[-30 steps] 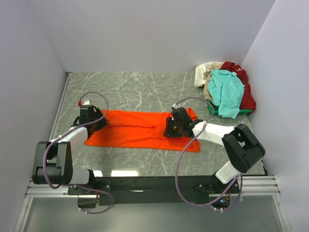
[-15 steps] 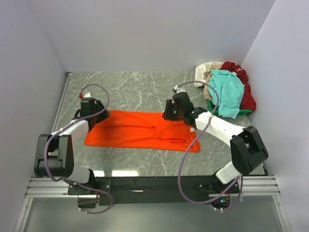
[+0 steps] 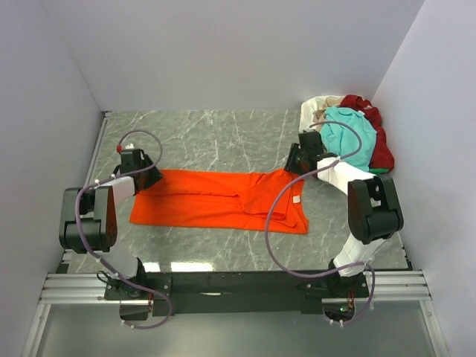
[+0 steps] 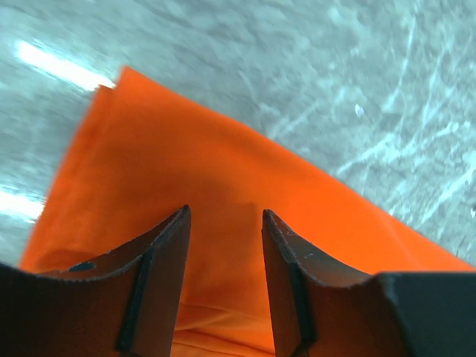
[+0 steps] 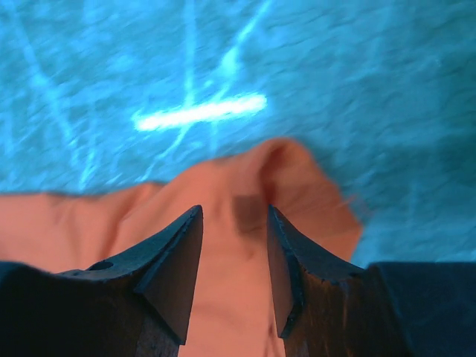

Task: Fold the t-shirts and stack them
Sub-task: Fold the tshirt

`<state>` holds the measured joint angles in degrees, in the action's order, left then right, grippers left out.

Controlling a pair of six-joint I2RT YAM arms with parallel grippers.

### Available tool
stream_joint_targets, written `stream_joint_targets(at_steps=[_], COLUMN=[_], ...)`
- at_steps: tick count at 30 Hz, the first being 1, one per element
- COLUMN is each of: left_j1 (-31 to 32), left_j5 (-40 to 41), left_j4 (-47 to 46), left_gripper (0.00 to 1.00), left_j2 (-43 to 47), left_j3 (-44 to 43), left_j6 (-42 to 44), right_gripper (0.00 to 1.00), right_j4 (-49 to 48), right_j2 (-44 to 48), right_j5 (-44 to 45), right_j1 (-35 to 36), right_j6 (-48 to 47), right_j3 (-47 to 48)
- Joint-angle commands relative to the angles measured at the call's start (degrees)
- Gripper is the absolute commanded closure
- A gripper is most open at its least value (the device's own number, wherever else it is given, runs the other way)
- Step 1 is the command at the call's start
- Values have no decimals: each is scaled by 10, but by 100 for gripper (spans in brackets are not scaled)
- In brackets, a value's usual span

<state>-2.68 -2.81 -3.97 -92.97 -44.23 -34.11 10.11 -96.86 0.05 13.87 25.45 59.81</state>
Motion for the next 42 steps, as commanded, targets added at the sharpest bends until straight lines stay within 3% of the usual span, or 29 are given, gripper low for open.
stream_joint_targets(at_steps=[1,13,17,21,23,31,42], left_j1=[-12,-22,-32,-65,-84,-102,-102], left_j5=[-11,-34,-36,-70,-83,-106,-69], left_j4=[-26,-53,-44,-57,-69,-89,-108], left_gripper=[51,51,51,52,52,53,53], left_j2=[-5,-26,-44,-54,-56,-60,-10], left_j3=[-19,-37,-47,-28,-20,1,49], left_j6=[0,-13,-20,-48,-56,-75,-92], right_gripper=[53,55,72,96,100,100,100], right_j4=[-16,-38,-31,-23,-22,-18,-25], right_j2=[-22,-70,-72,-69,-68,-67,-7], right_j5=[-21,-51,-45,-37,-37,-47,-45], right_j1=[-24,-46,-48,-58,-63,-80,-84], right_j6=[-17,-17,-13,-1,3,19,60], right_j3=[35,42,42,38,35,17,-49])
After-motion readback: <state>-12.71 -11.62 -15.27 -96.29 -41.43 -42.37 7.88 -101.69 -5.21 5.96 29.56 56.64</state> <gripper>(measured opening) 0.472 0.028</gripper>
